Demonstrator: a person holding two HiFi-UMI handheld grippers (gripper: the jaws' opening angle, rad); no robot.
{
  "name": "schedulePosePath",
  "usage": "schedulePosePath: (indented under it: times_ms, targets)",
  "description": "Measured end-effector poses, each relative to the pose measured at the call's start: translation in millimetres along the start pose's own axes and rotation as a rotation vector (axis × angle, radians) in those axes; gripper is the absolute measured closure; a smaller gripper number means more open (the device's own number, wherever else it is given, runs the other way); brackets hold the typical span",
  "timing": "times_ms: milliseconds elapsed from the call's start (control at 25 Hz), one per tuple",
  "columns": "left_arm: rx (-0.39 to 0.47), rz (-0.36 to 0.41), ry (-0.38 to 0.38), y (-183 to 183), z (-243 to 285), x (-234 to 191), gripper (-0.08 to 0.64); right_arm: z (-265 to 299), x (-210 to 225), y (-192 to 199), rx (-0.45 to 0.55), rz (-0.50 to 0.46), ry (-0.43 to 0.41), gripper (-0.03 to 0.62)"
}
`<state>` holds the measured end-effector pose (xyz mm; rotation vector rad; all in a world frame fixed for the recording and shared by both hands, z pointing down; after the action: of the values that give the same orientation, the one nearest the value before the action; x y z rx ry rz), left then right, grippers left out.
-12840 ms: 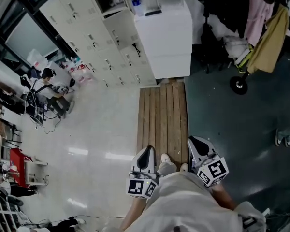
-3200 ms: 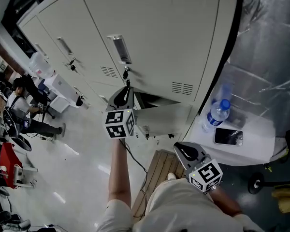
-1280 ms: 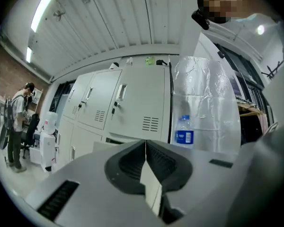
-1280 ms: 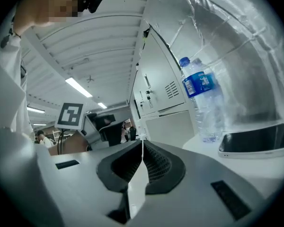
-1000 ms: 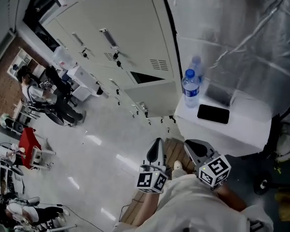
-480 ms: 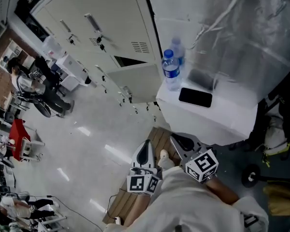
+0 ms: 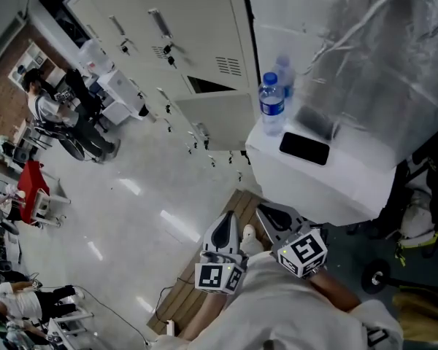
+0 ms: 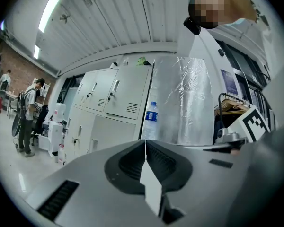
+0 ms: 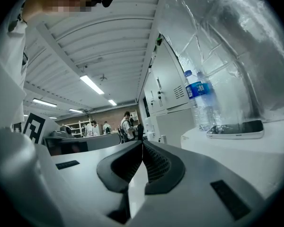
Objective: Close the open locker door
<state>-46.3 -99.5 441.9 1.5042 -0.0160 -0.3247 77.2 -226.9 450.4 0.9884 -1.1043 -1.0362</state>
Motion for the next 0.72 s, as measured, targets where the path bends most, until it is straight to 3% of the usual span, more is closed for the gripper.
schedulePosePath:
  times_ms: [200,720]
  targets:
    - [-0.015,-0.009,-0.021,0.7,-0.7,0.1,0.548,3.2,-3.0,0.2,0.002,-0.005,-0.023,0.565]
    - [-0.031,0.027,-0.031,-2.3,4.8,4.4,0.548,-1.1,6.5,1.2,0.024,0.031,0.009,0.565]
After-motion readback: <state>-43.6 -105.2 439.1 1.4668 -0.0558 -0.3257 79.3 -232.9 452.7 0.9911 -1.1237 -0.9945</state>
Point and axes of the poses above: the fingertips, and each gripper's own axes: z forward along the fingers, x to its right, y out of its underside, the point moved 10 cm from there along -z, backward along the fingers, and after that the axes turned 4 degrees about -x, right-handed, at the moved point
